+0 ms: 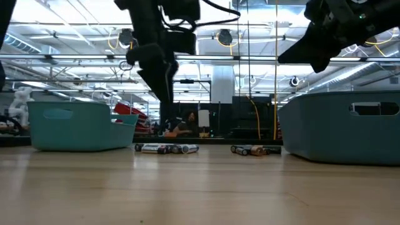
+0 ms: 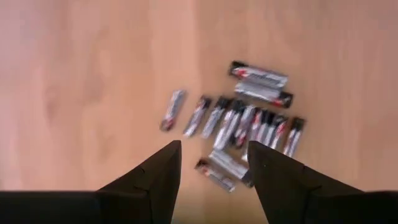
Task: Sort batteries
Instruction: Put the silver battery into the green bin
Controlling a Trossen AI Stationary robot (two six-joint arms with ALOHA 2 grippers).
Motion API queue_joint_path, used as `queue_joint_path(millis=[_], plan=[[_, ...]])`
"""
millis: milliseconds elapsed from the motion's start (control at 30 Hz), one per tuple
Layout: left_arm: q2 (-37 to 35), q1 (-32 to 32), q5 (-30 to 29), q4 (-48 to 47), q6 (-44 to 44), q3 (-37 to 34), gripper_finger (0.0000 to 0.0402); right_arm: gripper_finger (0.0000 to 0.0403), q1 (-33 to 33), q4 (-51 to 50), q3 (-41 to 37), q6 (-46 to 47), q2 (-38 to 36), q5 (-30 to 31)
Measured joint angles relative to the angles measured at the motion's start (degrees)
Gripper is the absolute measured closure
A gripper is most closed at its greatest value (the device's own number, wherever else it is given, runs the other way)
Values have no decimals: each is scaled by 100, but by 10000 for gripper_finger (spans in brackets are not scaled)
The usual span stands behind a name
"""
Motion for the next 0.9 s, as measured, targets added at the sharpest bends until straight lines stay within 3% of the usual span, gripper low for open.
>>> queue_joint_path(millis=[267, 633, 767, 900], plan=[[643, 27, -750, 191, 579, 75, 206, 403, 427, 444, 40, -69, 589, 205], [907, 727, -385, 434, 859, 123, 206, 403, 512, 582, 40, -174, 787, 183], [913, 868, 88, 462, 923, 127, 206, 403, 512, 588, 40, -214, 787, 177], [1049, 860, 177, 705, 1153, 130, 215, 403, 512, 595, 40, -243, 786, 172]])
